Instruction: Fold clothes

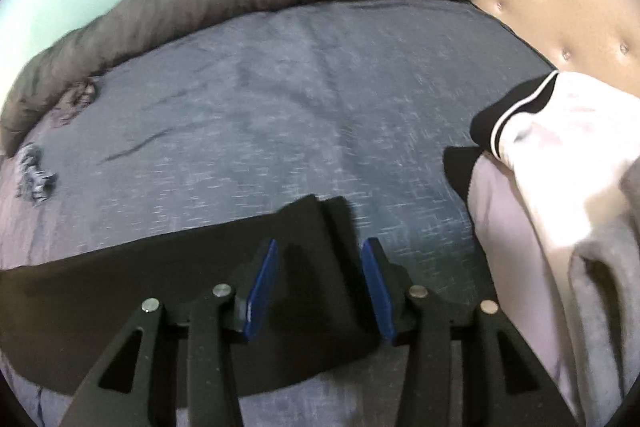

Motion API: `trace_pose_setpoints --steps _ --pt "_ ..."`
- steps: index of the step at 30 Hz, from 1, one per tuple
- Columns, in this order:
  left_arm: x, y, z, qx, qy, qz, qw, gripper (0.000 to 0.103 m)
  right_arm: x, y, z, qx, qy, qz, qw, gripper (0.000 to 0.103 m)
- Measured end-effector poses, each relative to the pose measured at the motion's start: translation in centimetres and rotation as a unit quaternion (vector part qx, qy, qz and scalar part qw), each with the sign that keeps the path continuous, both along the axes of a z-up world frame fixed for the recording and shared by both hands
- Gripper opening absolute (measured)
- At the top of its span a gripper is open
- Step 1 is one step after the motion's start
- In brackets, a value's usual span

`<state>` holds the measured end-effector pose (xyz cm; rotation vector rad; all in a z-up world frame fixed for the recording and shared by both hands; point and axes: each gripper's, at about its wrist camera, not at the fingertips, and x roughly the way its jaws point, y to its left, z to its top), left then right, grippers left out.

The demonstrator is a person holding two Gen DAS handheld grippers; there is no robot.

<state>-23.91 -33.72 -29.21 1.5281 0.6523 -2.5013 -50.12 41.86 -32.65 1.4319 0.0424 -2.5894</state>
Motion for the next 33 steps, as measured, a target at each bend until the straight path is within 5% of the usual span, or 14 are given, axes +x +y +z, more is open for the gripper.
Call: trace_pose_setpoints --steps 4,5,6,9,16,23,33 --pt "-0.3 0.3 -0.2 -0.004 -0.002 -0.007 1.0 0.068 -1.2 0.8 -1.4 -0.017 -0.017 -0.011 1.0 0.045" --pt "-0.4 0.3 -0.4 -0.005 -0.004 -0.008 0.9999 0.068 -1.2 0.7 -1.5 -0.022 -0.012 -0.007 1.0 0.038" --pt "-0.4 0.3 -0.7 -0.006 -0.006 -0.009 0.9999 0.068 -1.2 0.7 -1.6 -0.027 -0.007 -0.002 1.0 0.015" --pt "-0.6 0.5 -1.3 -0.012 -0.01 -0.012 0.9998 0.068 -1.5 0.3 -2.0 -0.012 -0.001 0.002 1.0 0.001" --pt "-1.0 1.0 -1.8 -0.03 -0.015 -0.023 0.9992 0.07 -1.6 2.0 -0.1 0.031 0.056 -0.058 0.996 0.0" --pt "-0.4 0.8 -1.1 -0.026 -0.001 -0.015 0.9996 0.07 1.9 0.3 2.2 -0.031 0.089 -0.015 0.995 0.001" --pt "2.6 0.9 1.0 -0.014 0.023 -0.01 0.9996 0.07 11.9 -10.0 2.4 -0.162 0.041 0.097 0.981 0.001"
